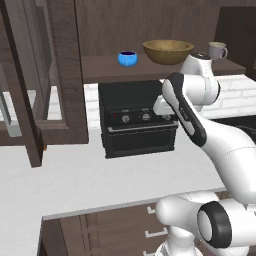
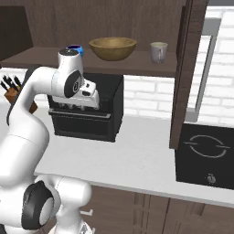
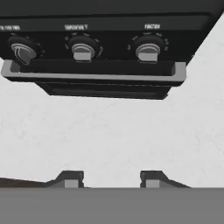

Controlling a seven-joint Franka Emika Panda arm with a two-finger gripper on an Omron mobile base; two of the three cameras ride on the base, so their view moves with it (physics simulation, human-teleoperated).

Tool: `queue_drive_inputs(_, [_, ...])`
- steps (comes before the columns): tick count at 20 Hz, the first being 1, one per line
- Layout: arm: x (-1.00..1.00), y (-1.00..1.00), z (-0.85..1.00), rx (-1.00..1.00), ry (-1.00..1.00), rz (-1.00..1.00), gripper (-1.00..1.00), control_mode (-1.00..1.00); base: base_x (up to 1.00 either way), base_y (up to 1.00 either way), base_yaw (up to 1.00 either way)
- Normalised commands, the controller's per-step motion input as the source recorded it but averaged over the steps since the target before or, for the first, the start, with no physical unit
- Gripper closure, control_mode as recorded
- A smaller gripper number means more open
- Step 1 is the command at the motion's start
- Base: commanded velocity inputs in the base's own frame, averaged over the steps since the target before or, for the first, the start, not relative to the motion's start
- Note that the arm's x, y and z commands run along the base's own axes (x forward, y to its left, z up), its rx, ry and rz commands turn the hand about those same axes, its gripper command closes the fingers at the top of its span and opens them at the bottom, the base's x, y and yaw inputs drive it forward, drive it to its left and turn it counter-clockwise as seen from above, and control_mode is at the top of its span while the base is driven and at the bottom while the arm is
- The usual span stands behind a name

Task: Gather all objects into one cabinet and sort the glasses and bowls to opposite sides.

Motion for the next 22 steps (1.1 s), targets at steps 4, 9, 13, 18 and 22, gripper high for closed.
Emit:
queue_drive_inputs(4, [-0.14, -0.01, 0.00, 0.00, -0.01, 0.00, -1.00, -1.00, 0.00, 0.00, 0.00])
queue_drive_inputs(9, [-0.51, -0.29, 0.00, 0.00, -0.03, -0.01, -1.00, -1.00, 0.00, 0.00, 0.00])
queue_drive_inputs(13, [-0.64, -0.37, 0.04, 0.00, 0.00, 0.00, -1.00, -1.00, 0.00, 0.00, 0.00])
queue_drive_inputs(18, [-0.61, -0.28, 0.05, 0.00, 0.00, 0.00, -1.00, -1.00, 0.00, 0.00, 0.00])
queue_drive_inputs(22, [-0.42, -0.01, 0.15, 0.00, 0.00, 0.00, -1.00, -1.00, 0.00, 0.00, 0.00])
